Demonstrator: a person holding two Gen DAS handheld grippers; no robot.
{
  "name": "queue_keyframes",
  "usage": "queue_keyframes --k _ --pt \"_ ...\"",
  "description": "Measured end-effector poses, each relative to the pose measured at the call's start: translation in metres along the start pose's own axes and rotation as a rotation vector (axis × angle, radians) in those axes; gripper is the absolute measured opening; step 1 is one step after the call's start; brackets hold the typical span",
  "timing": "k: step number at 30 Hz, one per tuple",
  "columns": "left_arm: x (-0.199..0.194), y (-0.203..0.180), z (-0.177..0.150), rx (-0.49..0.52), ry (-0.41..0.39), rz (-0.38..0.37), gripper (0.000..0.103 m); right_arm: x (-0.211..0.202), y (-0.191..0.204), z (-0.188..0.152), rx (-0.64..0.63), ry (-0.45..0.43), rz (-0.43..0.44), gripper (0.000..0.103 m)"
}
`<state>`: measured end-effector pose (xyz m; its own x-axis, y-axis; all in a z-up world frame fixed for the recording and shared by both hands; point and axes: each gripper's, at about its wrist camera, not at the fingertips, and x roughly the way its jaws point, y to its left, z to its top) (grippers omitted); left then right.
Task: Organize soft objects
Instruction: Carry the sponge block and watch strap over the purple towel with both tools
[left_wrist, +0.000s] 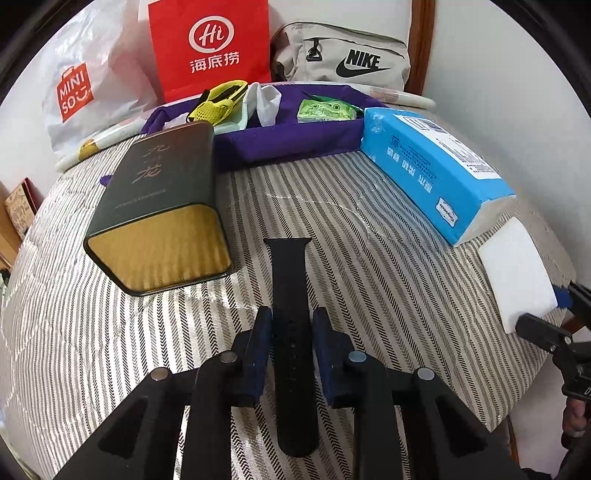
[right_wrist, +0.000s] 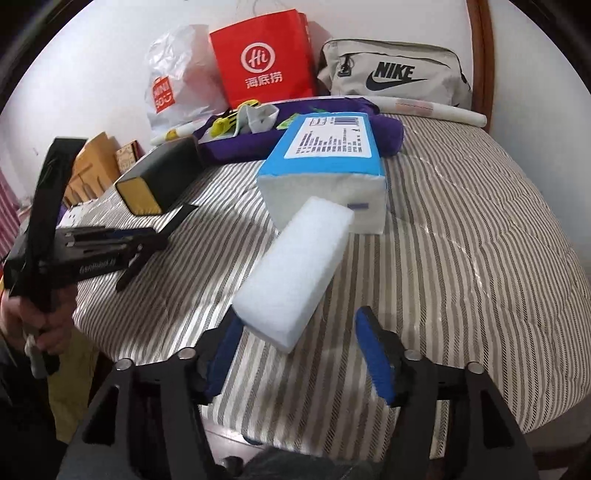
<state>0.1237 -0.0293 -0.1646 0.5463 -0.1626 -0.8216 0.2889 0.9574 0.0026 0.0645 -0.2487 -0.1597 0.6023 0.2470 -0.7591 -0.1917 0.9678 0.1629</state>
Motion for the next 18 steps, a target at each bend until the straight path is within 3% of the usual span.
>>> queue_keyframes --k 7,8,10,18 --pt "-0.001 0.003 -0.004 -0.006 -0.025 -0.01 0.02 0.016 0.005 0.012 0.026 0.007 -0.02 0.064" --pt "-0.003 0.005 -0.005 -0.012 -0.021 -0.009 0.02 0.017 0.006 0.012 0.024 0.005 -0.021 0.061" --pt "-0.006 0.005 -0.008 -0.013 -0.015 -0.005 0.02 0.016 0.008 0.011 0.006 0.01 -0.008 0.047" --pt "-0.026 0.025 -0.027 -0.081 -0.01 -0.022 0.02 0.004 0.015 0.004 -0.031 0.001 0.0 0.041"
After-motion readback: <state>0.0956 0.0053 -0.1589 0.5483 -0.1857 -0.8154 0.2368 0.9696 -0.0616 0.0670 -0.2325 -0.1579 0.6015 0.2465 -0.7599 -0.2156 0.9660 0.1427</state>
